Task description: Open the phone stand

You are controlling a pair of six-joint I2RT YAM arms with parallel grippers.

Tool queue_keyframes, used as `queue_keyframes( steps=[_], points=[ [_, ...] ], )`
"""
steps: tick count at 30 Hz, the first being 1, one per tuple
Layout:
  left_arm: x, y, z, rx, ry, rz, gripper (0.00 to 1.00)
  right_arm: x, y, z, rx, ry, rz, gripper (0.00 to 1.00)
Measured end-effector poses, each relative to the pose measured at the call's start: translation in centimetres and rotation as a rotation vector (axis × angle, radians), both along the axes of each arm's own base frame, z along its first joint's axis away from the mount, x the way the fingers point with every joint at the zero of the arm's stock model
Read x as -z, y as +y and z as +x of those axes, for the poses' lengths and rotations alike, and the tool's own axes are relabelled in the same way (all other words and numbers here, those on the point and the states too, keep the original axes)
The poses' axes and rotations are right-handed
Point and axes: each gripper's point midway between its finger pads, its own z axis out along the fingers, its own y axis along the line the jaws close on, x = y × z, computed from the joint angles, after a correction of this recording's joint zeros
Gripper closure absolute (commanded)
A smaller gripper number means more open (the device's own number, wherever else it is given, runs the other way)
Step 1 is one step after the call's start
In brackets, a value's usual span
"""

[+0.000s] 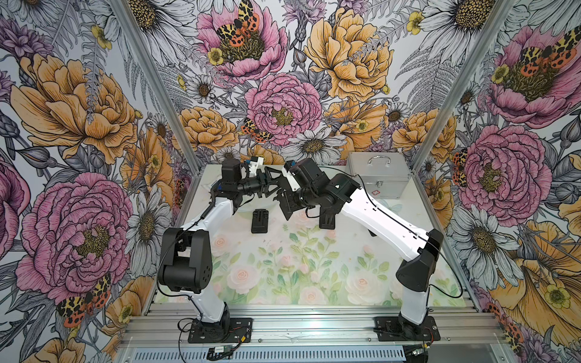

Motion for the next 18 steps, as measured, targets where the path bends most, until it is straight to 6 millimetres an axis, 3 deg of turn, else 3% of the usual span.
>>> queue_keyframes(
  steps=[8,10,14,18],
  points=[
    [0.0,-0.1,0.0,0.000,0.004,-0.002,0.34,0.0,0.0,0.0,-0.004,-0.002,-0.003,1.00],
    [-0.2,-0.1,0.0,0.000,0.002,-0.003,0.26,0.0,0.0,0.0,-0.005,-0.003,-0.003,1.00],
    [-0.8,0.5,0.9,-0.042,-0.029,0.008,0.01,-0.5,0.2,-0.3,-0.025,0.020,0.026,1.00],
    [-1.9,2.7,2.2,-0.135,-0.067,0.022,0.01,-1.3,0.5,-0.5,-0.042,0.053,0.076,1.00]
  ],
)
